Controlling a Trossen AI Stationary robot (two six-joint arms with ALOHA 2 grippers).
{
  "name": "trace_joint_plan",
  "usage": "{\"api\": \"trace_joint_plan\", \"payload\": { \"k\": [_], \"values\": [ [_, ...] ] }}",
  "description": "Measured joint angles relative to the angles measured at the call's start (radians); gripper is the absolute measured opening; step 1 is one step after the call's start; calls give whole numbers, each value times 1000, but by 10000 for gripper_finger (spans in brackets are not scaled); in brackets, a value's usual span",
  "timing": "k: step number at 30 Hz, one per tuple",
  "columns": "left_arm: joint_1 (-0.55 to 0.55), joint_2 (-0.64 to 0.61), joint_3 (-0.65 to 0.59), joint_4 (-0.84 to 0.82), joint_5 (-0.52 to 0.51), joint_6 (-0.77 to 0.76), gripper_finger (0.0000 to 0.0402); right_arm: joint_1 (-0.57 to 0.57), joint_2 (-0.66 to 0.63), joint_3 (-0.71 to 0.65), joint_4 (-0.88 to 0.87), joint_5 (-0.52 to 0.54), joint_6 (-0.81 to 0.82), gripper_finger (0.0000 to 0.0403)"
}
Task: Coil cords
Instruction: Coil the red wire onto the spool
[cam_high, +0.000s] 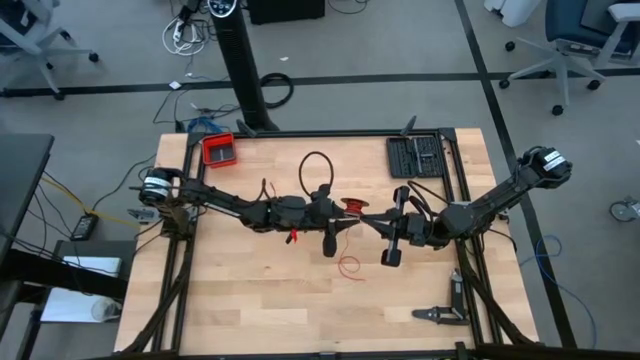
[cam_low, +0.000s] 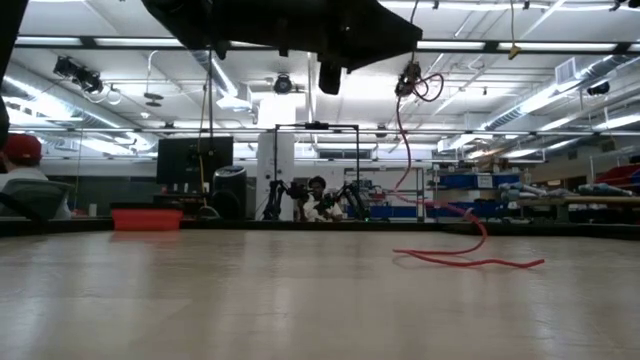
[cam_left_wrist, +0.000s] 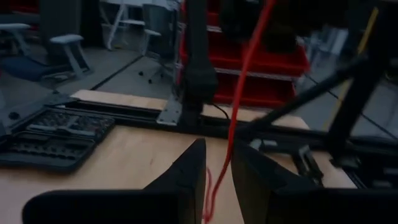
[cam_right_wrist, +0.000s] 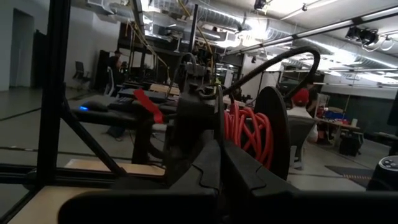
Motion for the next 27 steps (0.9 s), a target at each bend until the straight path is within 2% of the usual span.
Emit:
{"api": "trace_joint_plan", "payload": {
  "k": [6, 10, 15, 19, 27],
  "values": [
    [-13, 38, 0, 83, -16, -3, 74, -13, 0, 0, 0, -20, 17, 1],
    [-15, 38, 0, 52, -20, 28, 17, -14, 0, 0, -2, -29, 23, 1],
    [-14, 39, 0, 45, -14, 32, 3, -14, 0, 0, -6, -26, 18, 1],
    [-11, 36, 0, -4, -12, 35, 2, -6, 0, 0, -7, -12, 3, 1],
    [-5, -80, 0, -260, -56, 145, 1, 36, -1, 0, -9, 136, -24, 1]
  ]
}}
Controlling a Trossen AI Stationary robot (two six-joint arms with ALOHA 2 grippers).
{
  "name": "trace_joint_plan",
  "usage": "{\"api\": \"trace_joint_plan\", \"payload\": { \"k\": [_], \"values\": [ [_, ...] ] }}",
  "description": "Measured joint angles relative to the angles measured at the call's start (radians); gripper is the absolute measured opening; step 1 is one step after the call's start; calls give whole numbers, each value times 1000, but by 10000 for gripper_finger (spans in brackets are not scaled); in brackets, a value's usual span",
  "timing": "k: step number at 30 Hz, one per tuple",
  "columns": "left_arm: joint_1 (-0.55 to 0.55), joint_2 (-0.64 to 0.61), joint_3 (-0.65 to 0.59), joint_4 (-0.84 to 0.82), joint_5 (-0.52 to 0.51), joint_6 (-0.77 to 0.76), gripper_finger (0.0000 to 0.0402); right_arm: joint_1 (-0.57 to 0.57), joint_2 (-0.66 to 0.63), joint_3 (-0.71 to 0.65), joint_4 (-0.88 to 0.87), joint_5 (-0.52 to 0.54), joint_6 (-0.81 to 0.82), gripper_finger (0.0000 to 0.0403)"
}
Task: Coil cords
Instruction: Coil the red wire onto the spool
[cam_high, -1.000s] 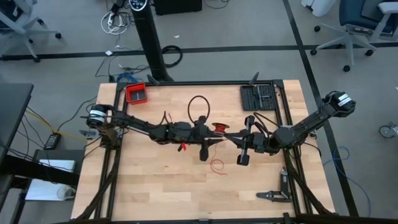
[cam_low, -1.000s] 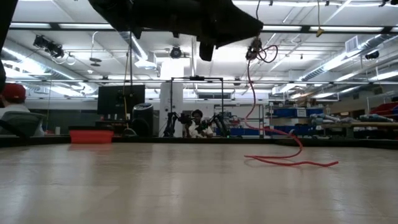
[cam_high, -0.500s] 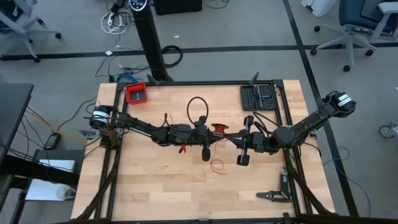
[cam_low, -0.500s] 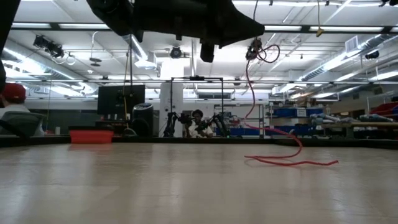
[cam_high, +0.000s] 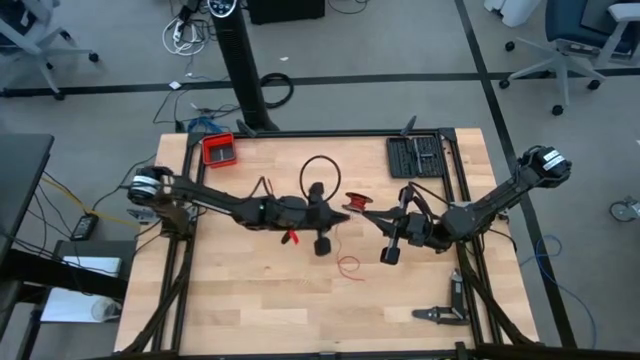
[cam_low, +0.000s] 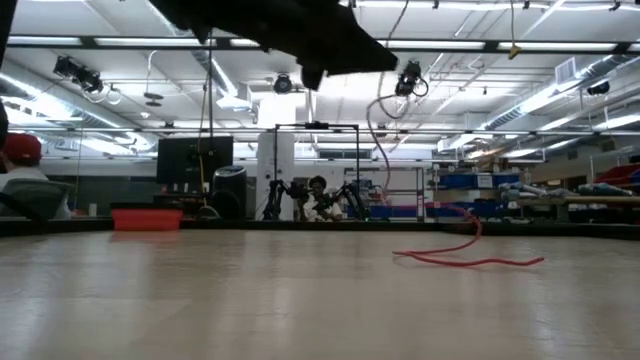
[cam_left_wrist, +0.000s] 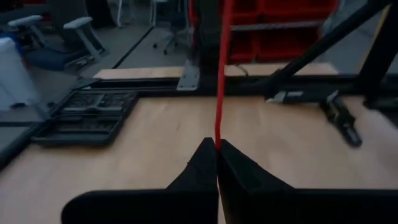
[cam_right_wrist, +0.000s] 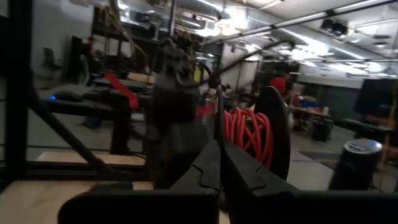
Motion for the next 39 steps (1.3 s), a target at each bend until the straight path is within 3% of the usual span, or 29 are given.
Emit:
{"api": "trace_joint_plan", "payload": {
  "k": [4, 9, 15, 25, 33, 39],
  "values": [
    [0, -94, 0, -168, -81, 64, 1, 1, -8, 0, -68, 27, 42, 1],
    [-7, -183, 0, -315, -140, 100, 1, -47, -54, 0, -306, 23, 269, 1],
    [-22, -210, 0, -378, -197, 151, 1, -144, -89, 0, -500, -133, 518, 0],
    [-58, -208, 0, -312, -247, 257, 1, -285, -80, 0, -602, -496, 705, 0],
    [-90, -197, 0, -199, -230, 311, 3, -303, -78, 0, -586, -634, 716, 0],
    [-126, -140, 0, -59, -259, 393, 28, -304, -34, 1, -516, -749, 716, 0]
  ]
}}
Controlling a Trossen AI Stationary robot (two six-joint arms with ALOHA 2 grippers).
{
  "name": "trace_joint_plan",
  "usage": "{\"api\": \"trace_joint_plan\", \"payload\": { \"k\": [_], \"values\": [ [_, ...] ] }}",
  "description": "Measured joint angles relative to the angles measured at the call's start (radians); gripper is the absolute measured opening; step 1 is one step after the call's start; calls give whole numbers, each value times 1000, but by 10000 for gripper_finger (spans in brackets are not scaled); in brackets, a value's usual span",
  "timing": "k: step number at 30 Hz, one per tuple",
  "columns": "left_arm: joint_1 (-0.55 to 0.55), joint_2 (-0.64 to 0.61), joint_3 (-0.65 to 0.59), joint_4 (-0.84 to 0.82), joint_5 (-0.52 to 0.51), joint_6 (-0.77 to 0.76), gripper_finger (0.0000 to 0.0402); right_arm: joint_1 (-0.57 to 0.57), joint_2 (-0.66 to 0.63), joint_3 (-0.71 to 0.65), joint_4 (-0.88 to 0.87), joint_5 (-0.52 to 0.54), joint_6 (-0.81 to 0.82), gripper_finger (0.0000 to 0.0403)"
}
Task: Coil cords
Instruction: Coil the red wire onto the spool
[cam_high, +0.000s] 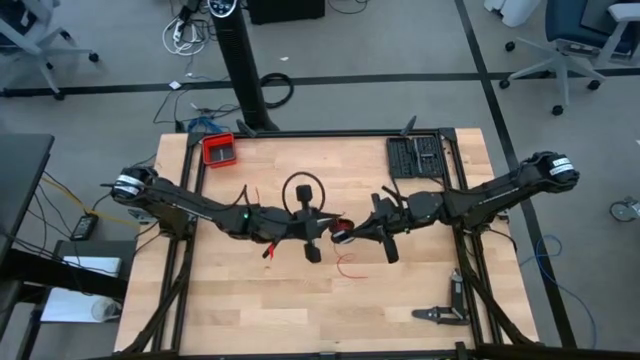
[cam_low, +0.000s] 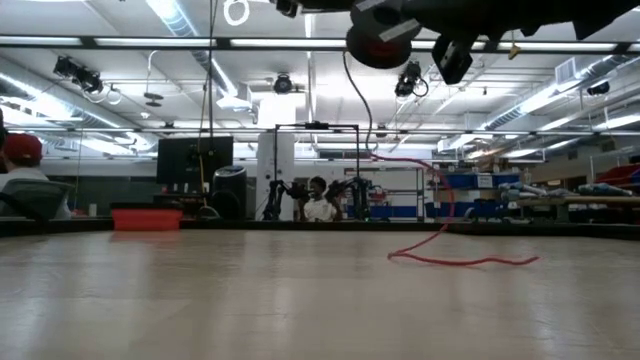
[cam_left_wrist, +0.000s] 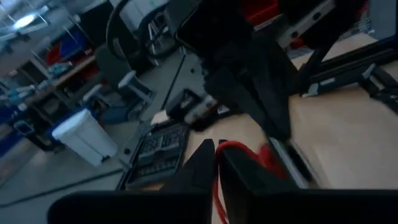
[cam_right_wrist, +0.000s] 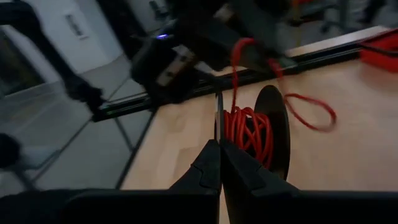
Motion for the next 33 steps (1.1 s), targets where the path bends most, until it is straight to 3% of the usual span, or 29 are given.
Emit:
{"api": "trace_joint_plan", "payload": {
  "k": [7, 19, 33],
  "values": [
    [-11, 63, 0, 104, -42, 48, 46, -22, 74, 0, 109, -122, 6, 0],
    [-28, 70, 0, 135, -1, 42, 65, -32, 160, -1, 319, -330, -26, 0],
    [-32, 70, 0, 147, -1, 19, 65, -32, 155, -1, 400, -355, -73, 1]
  ]
}}
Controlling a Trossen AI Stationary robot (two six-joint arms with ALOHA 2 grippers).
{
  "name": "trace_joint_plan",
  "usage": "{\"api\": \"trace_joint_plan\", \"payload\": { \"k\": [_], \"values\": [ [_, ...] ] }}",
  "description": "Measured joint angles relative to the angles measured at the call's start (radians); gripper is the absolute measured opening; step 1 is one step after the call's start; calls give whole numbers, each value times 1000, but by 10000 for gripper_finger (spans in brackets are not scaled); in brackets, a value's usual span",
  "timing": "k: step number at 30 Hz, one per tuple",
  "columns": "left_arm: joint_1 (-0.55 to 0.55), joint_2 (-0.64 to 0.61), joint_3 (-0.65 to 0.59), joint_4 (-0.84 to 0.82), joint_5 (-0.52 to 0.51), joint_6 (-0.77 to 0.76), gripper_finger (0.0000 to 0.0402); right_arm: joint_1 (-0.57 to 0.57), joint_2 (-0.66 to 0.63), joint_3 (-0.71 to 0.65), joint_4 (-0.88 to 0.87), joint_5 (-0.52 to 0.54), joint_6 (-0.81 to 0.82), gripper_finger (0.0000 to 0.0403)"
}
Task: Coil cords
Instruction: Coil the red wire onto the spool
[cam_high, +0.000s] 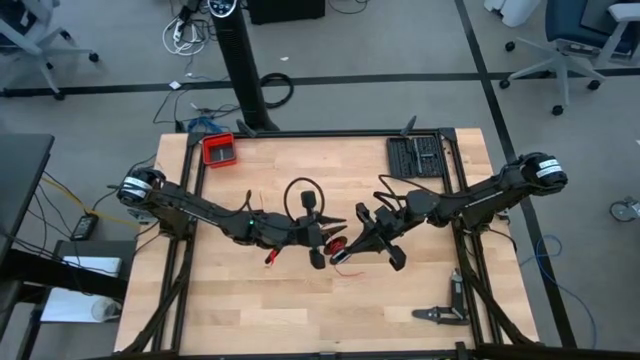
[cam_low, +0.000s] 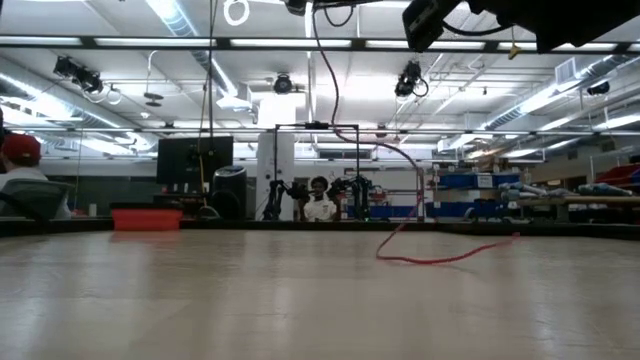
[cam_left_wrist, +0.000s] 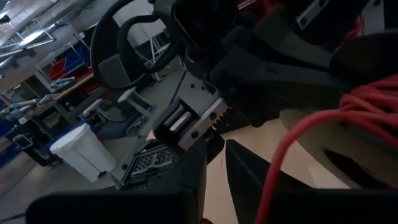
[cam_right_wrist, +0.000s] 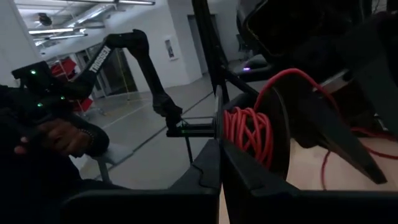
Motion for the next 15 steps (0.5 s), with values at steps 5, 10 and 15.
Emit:
{"api": "trace_joint_plan", "payload": {
  "k": [5, 10, 15],
  "values": [
    [0, 0, 0, 12, 0, -5, 65, 1, 0, 0, 15, -12, 3, 1],
    [7, -1, 0, 14, 1, -55, 65, 2, 0, 0, 111, -62, 4, 1],
    [36, -1, 0, 11, 17, -172, 65, 10, 0, 0, 208, -43, 6, 1]
  ]
}}
